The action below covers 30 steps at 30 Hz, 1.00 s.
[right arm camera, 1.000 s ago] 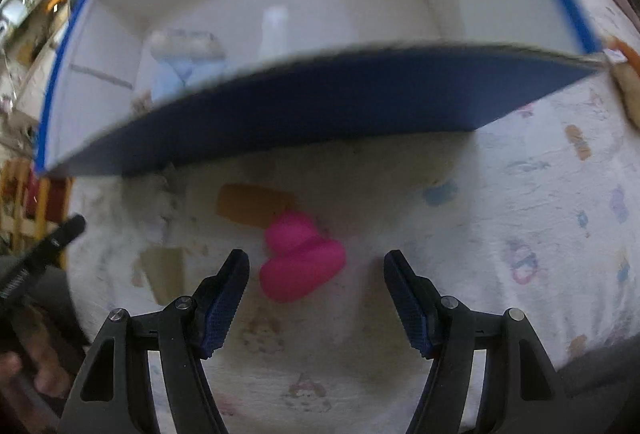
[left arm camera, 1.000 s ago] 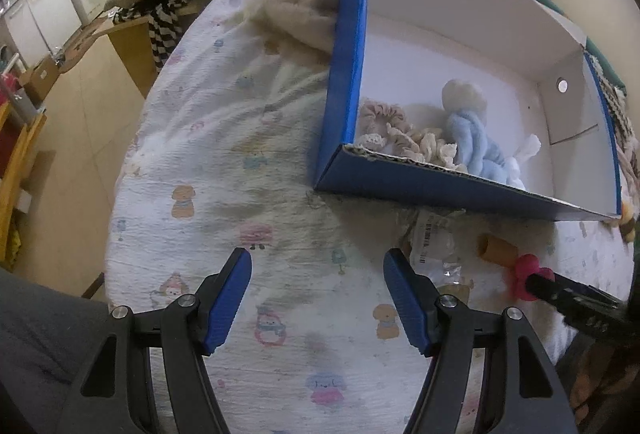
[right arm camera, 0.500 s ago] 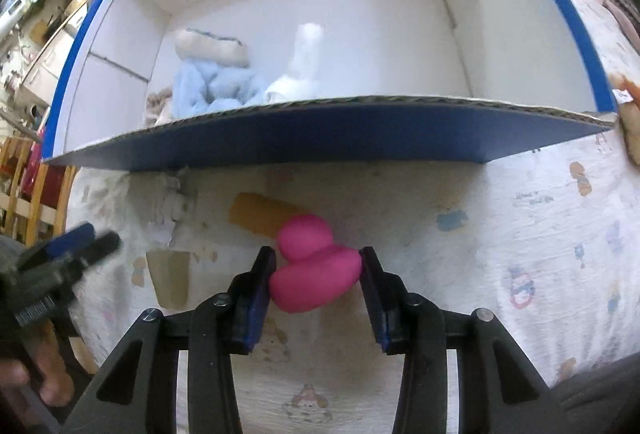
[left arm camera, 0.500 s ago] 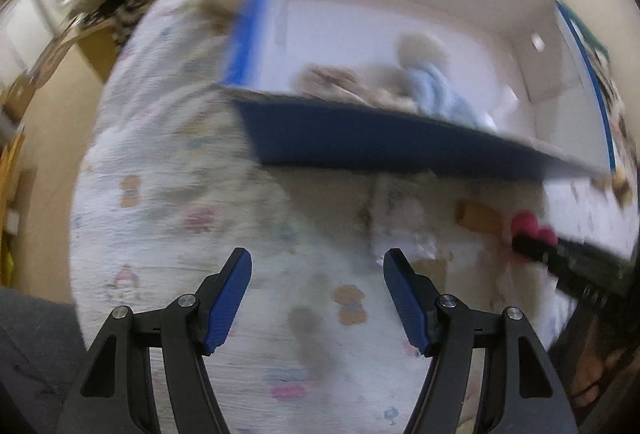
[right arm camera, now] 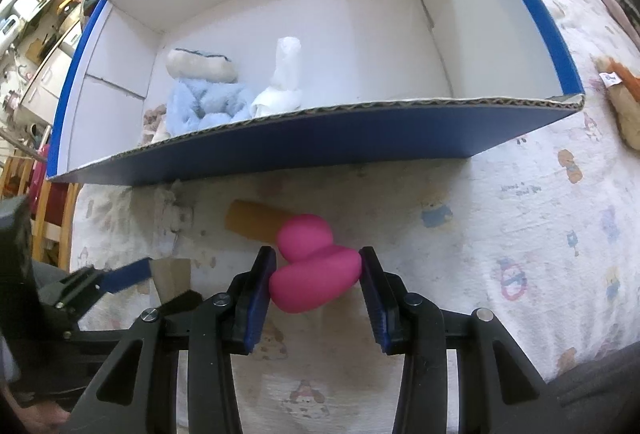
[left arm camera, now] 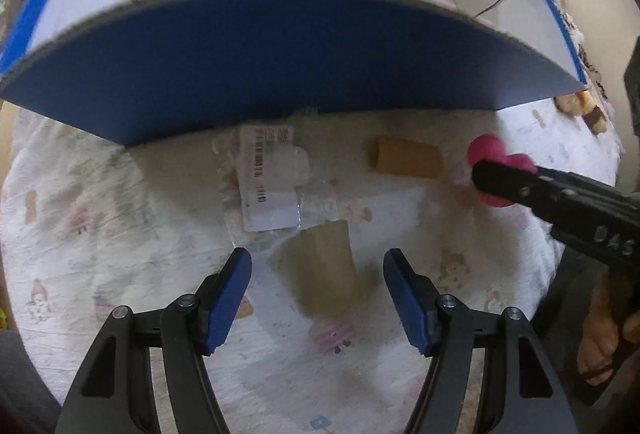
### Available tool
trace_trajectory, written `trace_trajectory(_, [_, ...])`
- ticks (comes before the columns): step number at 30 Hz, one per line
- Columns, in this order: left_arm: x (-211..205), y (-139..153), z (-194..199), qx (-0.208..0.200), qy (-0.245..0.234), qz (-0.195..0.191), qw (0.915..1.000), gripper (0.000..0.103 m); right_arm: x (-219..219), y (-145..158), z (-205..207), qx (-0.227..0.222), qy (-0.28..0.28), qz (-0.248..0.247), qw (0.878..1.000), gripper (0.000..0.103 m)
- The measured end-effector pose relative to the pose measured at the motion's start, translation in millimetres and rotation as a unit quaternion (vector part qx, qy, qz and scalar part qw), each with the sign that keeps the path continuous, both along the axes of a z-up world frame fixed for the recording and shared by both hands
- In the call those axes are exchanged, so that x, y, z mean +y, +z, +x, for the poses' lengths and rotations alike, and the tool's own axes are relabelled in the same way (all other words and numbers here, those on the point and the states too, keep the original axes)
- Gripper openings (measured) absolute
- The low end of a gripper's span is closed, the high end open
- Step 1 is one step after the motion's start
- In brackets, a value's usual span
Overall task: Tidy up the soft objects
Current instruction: 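Grasp the pink plush with the right tool while the left tool grasps the beige cloth piece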
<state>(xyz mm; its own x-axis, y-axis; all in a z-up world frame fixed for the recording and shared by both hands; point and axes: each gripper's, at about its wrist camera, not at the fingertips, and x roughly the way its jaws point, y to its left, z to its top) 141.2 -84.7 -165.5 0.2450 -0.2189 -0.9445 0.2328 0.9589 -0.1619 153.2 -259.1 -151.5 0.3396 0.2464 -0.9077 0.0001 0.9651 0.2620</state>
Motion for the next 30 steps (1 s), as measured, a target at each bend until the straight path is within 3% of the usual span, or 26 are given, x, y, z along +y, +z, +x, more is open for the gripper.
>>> trace_trajectory(6, [-3.5,-9.7,8.2,0.007,-0.004,0.003,1.0,0.063,-2.6,2.2,-0.1,-0.004,-0.007,0.008,1.0,0.045])
trace_trajectory(10, [-2.8,-10.6,8.2,0.003,-0.001,0.008,1.0,0.023,-2.9,1.7,0.4,-0.003,-0.01,0.009,1.0,0.045])
trace_trajectory(12, [-1.5,-11.0,8.8,0.0,-0.004,0.018,0.9998,0.013,-1.3,1.9,1.4,-0.005,-0.01,0.011,1.0,0.045])
trace_trajectory(15, [1.7,-9.8,9.6,0.012,-0.006,-0.012,0.9998,0.011,-2.8,3.4,0.7,-0.007,-0.011,0.013,1.0,0.045])
trace_trajectory(21, [19.0,0.5,3.9,-0.006,0.004,-0.002,1.0,0.01,-5.9,4.8,1.1,-0.007,-0.011,0.016,1.0,0.045])
trace_trajectory(30, [57.2,6.1,0.2,-0.001,0.079,0.012,0.9968,0.01,-8.0,12.2,-3.9,-0.019,-0.006,0.024,1.0,0.045])
